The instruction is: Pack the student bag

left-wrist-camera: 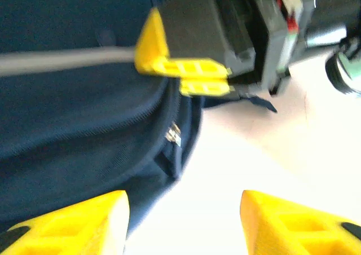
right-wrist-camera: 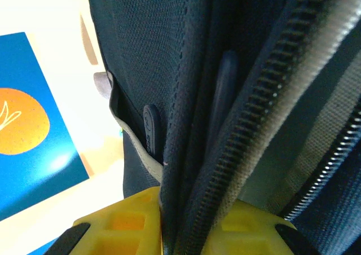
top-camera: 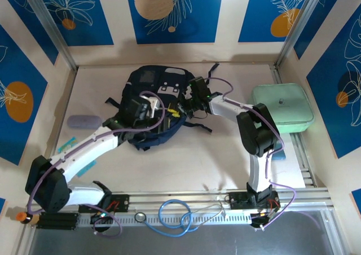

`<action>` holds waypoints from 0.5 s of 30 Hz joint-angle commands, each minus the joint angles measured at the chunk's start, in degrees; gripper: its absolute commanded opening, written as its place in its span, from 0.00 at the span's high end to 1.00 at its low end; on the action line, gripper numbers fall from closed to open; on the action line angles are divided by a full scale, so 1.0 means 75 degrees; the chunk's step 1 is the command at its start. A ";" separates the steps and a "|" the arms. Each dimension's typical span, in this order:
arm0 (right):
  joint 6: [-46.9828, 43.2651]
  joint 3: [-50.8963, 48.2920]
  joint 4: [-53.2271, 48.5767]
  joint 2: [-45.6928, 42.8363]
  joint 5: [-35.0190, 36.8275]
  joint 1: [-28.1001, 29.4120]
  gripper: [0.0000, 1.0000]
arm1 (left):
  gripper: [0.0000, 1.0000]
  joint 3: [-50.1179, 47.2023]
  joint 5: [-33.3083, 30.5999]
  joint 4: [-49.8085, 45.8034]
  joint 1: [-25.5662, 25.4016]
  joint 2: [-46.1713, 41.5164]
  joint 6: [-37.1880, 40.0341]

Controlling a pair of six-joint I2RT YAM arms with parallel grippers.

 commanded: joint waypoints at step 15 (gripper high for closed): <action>-0.0167 0.0472 0.0416 0.0134 -0.0816 0.0427 0.84 | 0.64 0.0021 -0.2273 0.0172 -0.0769 0.0928 -0.1290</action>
